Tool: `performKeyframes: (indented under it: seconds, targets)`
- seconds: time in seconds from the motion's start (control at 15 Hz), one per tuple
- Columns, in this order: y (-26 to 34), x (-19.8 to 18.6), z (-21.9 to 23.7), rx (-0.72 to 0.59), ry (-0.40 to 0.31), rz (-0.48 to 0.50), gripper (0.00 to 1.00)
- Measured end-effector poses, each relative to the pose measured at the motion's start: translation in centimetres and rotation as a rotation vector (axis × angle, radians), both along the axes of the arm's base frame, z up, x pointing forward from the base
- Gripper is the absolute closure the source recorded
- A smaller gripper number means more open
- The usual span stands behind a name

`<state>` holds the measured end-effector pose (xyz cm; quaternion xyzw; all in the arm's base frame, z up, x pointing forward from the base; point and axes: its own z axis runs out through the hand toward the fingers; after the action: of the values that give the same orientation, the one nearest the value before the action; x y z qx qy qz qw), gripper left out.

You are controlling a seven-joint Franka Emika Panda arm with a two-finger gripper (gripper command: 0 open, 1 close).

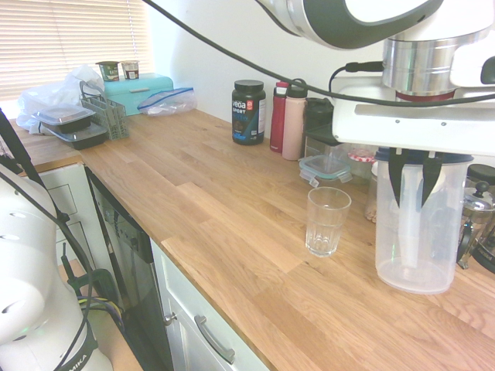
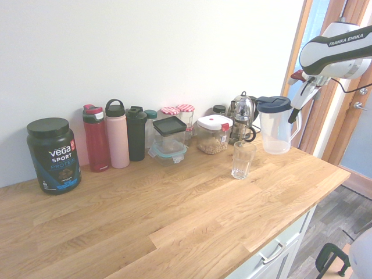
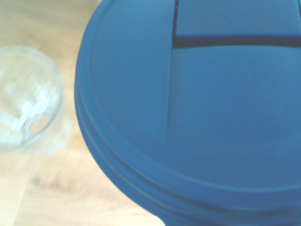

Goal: Pour me some water

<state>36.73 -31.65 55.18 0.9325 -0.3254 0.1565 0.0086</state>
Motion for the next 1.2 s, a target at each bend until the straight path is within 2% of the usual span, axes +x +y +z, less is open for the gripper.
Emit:
performKeyframes:
  seconds: [0.2, 0.33, 0.47, 0.67, 1.0, 1.2]
  targets:
    - [0.0, -0.3, -0.5, 0.037, -0.080, -0.151, 1.00]
    - [0.5, -0.7, -1.0, 0.053, -0.117, -0.206, 1.00]
    - [1.4, -1.5, -1.3, 0.085, -0.131, -0.254, 1.00]
    - [3.7, -3.4, -1.0, 0.118, -0.114, -0.349, 1.00]
    - [10.7, -8.2, 1.2, 0.124, -0.099, -0.344, 1.00]
    - [16.1, -11.2, 3.3, 0.113, -0.096, -0.300, 1.00]
